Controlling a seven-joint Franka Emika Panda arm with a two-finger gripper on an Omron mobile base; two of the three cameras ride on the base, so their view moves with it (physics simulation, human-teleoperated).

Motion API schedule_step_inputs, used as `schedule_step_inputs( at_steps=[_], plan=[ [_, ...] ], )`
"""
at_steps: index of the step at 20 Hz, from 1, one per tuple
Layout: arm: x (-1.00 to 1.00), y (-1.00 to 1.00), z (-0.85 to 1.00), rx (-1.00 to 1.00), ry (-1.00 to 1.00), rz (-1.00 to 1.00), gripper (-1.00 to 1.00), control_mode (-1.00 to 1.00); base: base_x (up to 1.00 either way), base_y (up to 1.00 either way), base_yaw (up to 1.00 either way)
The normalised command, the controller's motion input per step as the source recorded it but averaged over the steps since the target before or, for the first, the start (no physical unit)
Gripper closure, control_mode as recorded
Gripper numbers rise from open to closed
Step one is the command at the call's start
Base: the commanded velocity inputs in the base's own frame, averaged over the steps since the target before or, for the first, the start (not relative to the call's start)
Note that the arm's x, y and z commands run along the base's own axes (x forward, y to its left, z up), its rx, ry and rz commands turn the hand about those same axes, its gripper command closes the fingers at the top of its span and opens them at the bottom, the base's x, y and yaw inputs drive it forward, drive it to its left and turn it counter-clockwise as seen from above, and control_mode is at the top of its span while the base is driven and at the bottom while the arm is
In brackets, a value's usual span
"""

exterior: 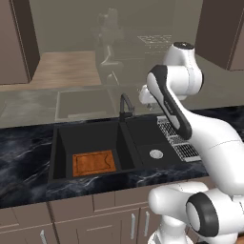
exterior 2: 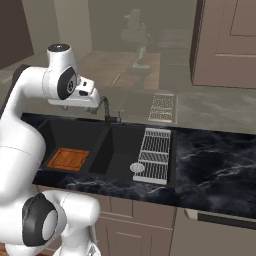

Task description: Turn on the sink faucet with hot water and rinse the cutting board for ten seconds, then turn off the faucet. Push the cutting board to reach the water if necessary.

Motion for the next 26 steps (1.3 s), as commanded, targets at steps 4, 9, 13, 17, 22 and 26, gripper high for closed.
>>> schedule_step_inputs(
  at_steps=[4,9,13,17,22,26],
  plan=[
    [0.06,0.31,0.03,0.00,0.00,0.00,-1.00,-1.00,0.00,0.00,0.00],
    [0.07,0.11,0.00,0.00,0.00,0.00,-1.00,-1.00,0.00,0.00,0.00],
    [0.08,0.00,0.00,0.00,0.00,0.00,-1.00,-1.00,0.00,0.00,0.00],
    [0.07,0.00,0.00,0.00,0.00,0.00,-1.00,-1.00,0.00,0.00,0.00],
    [0.14,0.00,-0.06,0.00,0.00,0.00,-1.00,-1.00,0.00,0.00,0.00],
    [0.26,0.00,-0.13,0.00,0.00,0.00,-1.00,-1.00,0.00,0.00,0.00]
  ],
)
